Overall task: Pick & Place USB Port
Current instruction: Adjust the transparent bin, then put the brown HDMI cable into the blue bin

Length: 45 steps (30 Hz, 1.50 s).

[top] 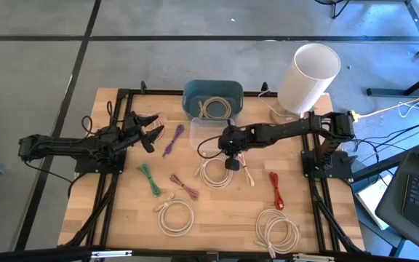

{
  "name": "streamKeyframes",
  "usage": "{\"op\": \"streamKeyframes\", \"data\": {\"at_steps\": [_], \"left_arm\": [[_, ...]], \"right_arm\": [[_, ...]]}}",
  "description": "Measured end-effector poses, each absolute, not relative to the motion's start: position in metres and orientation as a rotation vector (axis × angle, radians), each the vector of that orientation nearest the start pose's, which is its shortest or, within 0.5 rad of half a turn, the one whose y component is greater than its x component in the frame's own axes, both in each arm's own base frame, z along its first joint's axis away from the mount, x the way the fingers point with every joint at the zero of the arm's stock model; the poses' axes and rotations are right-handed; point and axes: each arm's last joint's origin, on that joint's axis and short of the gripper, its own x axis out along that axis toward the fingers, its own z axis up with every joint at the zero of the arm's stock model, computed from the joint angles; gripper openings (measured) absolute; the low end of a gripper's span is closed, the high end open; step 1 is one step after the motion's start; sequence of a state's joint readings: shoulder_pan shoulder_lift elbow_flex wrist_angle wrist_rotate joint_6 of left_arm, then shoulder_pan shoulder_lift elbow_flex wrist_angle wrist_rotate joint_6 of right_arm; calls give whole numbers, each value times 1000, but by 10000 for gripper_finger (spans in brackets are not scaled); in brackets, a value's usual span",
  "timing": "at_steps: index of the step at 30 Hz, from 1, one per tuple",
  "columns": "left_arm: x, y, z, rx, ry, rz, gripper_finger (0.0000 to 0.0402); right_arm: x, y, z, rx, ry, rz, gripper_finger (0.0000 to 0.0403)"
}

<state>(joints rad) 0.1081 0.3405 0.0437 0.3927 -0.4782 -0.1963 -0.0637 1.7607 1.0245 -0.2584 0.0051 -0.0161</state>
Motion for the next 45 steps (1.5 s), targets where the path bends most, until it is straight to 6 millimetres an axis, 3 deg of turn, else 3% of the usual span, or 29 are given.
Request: {"op": "streamKeyframes", "data": {"at_steps": [8,11,15,21,27,31,35,42,45], "left_arm": [[114,26,186,-208,-153,575,267],[114,25,186,-209,-152,559,267],[115,24,186,-249,-155,486,267],[118,18,186,-276,-132,264,267],[118,15,185,-239,-98,161,267],[118,16,179,-183,-32,212,267],[115,22,174,-88,200,432,267],[112,25,214,-148,475,621,267],[116,26,223,-154,623,648,267]], "right_arm": [[343,-22,162,24,998,-57,0],[342,-13,167,18,1012,-28,0],[337,10,188,-54,1025,-35,0],[299,39,214,-137,1156,-240,0],[252,49,222,-183,1241,-600,0],[236,49,218,-175,1226,-734,5],[230,47,207,-197,1252,-745,18],[229,37,202,-178,1269,-782,24],[231,34,202,-159,1258,-793,24]]}}
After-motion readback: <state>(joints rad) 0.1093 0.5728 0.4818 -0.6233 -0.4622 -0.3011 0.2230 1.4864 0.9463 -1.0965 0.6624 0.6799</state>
